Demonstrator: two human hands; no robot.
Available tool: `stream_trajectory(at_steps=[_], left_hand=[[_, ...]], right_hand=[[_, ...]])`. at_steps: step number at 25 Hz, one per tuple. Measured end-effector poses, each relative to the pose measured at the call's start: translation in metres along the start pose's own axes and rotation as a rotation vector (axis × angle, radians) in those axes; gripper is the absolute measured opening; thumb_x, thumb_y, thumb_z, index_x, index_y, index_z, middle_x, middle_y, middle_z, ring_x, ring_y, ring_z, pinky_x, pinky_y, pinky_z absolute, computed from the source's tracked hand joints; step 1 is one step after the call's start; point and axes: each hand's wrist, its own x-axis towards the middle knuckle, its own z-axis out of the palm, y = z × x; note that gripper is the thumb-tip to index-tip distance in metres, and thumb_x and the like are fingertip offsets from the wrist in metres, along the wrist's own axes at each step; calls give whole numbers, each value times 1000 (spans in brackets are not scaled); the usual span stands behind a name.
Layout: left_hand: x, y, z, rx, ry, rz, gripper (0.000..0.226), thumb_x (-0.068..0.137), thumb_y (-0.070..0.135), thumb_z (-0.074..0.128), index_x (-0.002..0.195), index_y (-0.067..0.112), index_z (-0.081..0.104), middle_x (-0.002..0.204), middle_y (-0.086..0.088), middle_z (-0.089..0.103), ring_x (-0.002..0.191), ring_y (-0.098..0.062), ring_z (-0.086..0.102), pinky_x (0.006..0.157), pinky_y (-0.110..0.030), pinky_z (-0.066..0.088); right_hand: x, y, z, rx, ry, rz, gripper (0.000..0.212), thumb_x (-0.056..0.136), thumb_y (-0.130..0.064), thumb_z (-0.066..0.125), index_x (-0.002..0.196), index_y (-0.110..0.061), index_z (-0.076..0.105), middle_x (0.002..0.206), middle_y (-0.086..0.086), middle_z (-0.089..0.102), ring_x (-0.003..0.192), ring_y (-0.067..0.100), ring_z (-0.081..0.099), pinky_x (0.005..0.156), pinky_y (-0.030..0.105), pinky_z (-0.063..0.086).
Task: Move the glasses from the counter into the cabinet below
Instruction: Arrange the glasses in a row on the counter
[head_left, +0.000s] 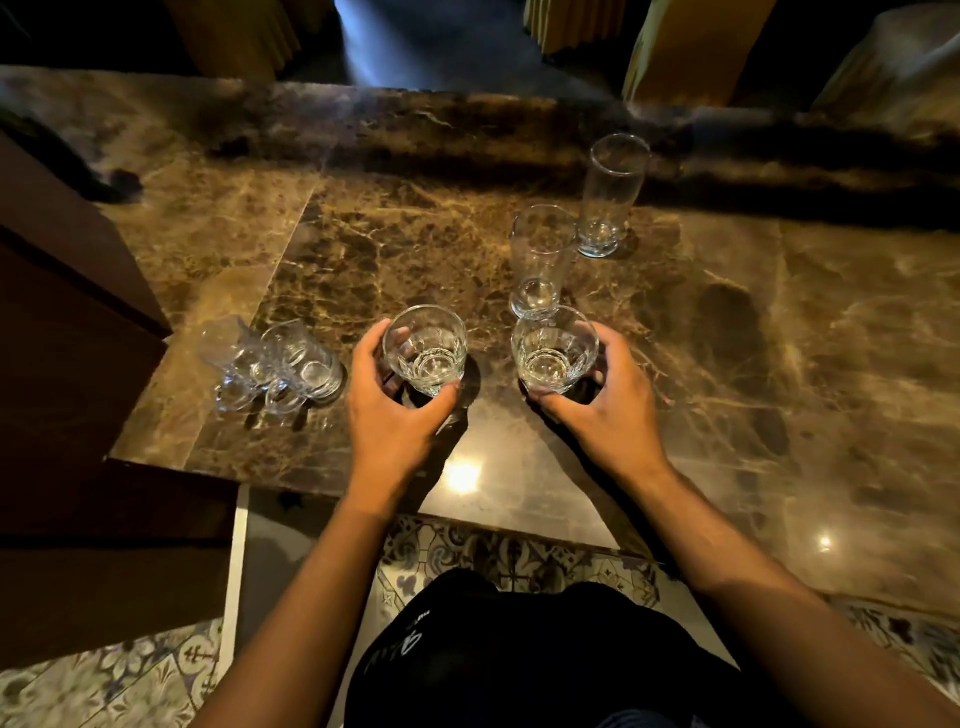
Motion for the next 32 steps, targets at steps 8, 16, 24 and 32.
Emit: stream_trajectory(at_steps=[8,16,24,32], left_hand=[[-23,-9,-21,110,144,14,87,72,25,89,144,39,42,138,10,48,128,-5,52,104,-25,49],[-30,-20,-33,18,295,-41,77,69,32,90,132,42,48,126,36,46,125,9,49,101,-11,45],[-28,-25,-36,3,319,-57,77,70,29,90,134,37,49,131,29,46,128,7,47,103,-15,46],[-23,-23,-36,0,331,-79,77,69,38,87,135,42,47,136,14,48,129,7,46,103,-15,46]], right_hand=[[-6,-13,35,22,-149,-51,80,65,-46,89,132,-44,46,116,-44,56,109,-18,57,85,-1,44],[-8,-17,53,17,-220,-78,85,63,-54,90,135,-43,46,127,-23,60,114,-6,61,94,23,56],[-12,-22,65,25,-280,-106,86,63,-54,90,136,-45,44,130,-26,53,118,-6,57,97,21,54],[-11,-23,71,63,-302,-93,87,62,-56,90,136,-44,46,129,-26,53,120,-2,58,98,28,55]])
